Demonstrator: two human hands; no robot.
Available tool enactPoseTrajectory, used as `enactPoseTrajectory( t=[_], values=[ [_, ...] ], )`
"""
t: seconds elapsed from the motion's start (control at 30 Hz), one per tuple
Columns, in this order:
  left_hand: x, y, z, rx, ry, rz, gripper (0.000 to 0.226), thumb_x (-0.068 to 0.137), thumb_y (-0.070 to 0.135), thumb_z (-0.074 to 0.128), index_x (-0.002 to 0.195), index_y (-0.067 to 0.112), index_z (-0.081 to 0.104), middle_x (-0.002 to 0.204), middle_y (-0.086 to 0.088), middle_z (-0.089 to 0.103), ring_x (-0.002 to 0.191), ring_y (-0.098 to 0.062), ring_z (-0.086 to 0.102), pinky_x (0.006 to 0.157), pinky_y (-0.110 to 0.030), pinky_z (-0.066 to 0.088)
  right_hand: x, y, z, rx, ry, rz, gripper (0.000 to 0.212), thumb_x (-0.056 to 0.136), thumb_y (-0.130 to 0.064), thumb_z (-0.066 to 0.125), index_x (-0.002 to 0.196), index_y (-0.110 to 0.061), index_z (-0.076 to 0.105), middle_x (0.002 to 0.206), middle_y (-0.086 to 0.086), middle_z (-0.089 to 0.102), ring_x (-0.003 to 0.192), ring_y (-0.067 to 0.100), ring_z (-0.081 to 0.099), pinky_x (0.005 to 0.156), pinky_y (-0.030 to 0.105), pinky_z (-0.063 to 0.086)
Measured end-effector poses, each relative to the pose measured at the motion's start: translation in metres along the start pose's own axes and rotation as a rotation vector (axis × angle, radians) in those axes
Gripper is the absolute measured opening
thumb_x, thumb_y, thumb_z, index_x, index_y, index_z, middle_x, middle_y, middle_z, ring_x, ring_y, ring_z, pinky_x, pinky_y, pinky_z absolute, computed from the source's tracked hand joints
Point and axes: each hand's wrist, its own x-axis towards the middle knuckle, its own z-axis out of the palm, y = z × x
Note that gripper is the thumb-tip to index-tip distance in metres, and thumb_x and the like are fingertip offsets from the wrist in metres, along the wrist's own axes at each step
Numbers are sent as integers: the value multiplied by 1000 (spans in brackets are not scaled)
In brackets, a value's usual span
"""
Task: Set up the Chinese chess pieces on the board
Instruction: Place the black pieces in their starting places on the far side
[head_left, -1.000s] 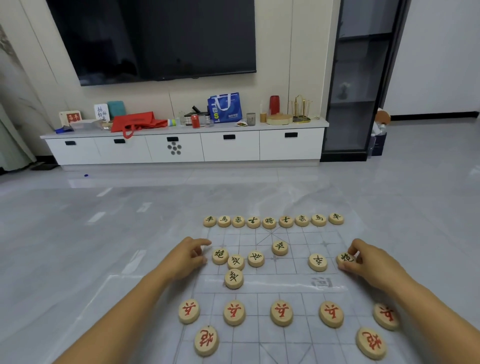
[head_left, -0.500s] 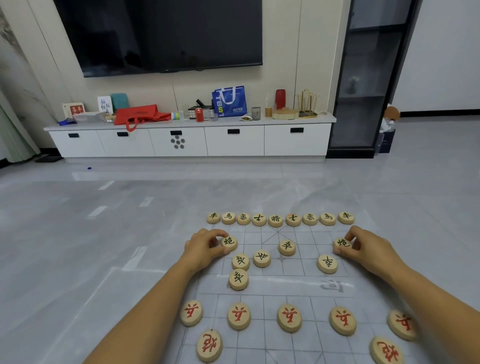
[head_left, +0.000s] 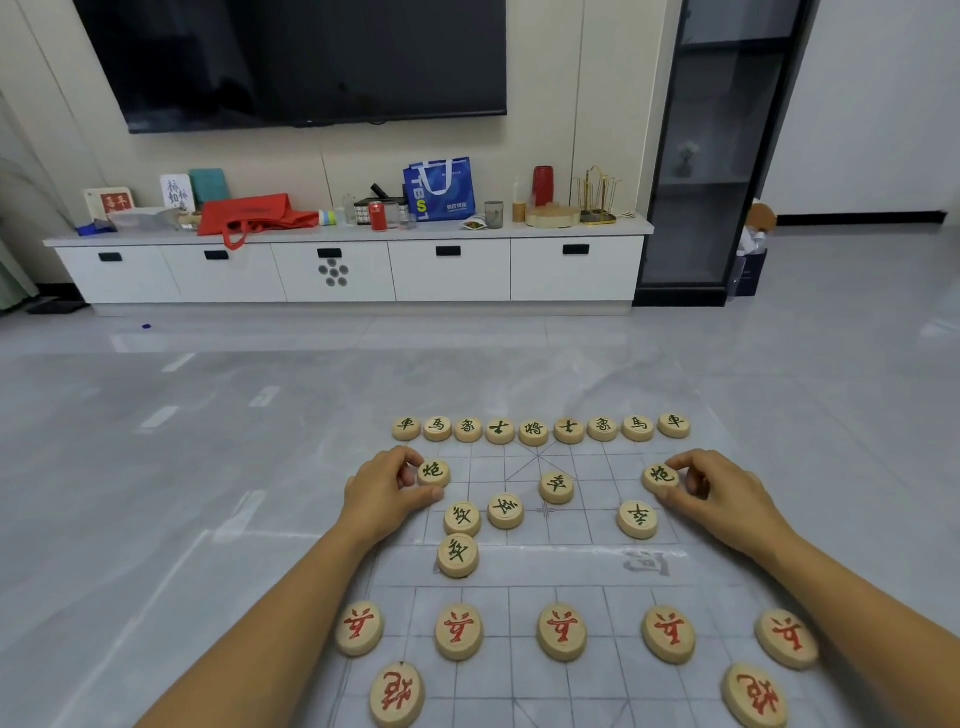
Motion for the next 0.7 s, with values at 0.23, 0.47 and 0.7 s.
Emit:
enactPoseTrajectory(
  t=[0.23, 0.47, 0.7],
  values=[
    [1, -2, 0, 17, 0, 31, 28, 80, 33, 68, 106, 28, 60, 81, 9, 49, 81, -14, 50, 82, -36, 44, 3, -1, 2, -55, -11, -2, 33, 74, -51, 66, 97, -35, 50, 80, -8, 54, 74, 7, 51, 74, 29, 36],
    [2, -4, 0, -25, -13, 38, 32, 81, 27, 68, 112, 26, 61, 82, 8, 48, 81, -13, 50, 85, -36, 45, 4, 5, 2, -35, -6, -66, 24, 79, -48, 61, 100, -37, 55, 77, -9, 52, 71, 5, 50, 70, 27, 35],
    [1, -2, -1, -26, -17, 18, 37, 79, 26, 70, 114, 25, 60, 81, 8, 47, 81, -15, 50, 87, -39, 46, 6, 8, 4, -26, -10, -65, 23, 78, -47, 62, 98, -40, 54, 77, -8, 53, 70, 6, 50, 71, 29, 37]
  ],
)
